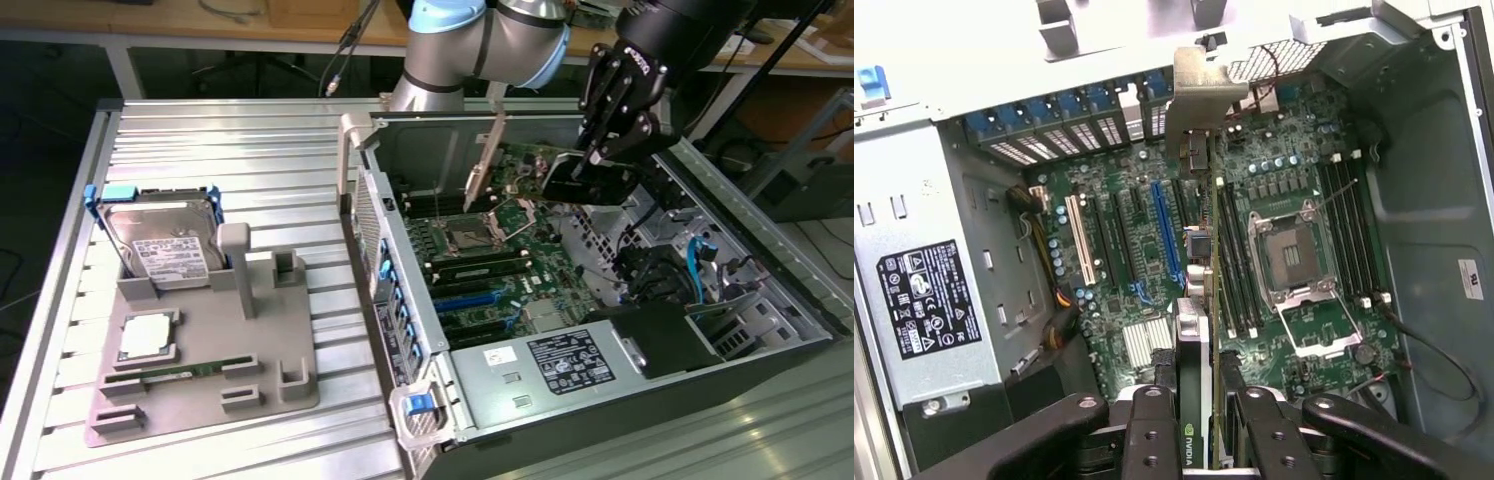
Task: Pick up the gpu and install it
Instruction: 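Insert the gpu into the slot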
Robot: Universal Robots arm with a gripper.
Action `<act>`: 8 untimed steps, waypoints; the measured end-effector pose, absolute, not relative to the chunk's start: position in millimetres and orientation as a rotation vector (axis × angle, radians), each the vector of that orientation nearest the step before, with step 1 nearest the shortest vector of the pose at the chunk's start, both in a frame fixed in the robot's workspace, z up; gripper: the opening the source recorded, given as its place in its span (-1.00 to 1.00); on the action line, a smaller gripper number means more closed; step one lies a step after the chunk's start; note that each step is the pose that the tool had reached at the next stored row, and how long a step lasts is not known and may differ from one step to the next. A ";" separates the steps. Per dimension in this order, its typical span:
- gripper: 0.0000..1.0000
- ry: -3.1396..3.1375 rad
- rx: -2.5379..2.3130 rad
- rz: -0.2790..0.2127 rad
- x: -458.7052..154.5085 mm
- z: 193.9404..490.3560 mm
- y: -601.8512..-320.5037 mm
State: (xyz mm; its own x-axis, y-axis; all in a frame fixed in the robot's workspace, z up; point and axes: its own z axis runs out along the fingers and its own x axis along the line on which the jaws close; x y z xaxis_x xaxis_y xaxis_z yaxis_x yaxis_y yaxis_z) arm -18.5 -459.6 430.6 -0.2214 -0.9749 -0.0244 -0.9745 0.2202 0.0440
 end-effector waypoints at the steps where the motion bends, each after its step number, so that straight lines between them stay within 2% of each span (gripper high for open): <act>1: -0.46 -2.444 1.959 -0.078 -18.5 430.6 -459.6; 8: -0.46 -2.415 1.994 -0.077 -18.5 430.6 -459.6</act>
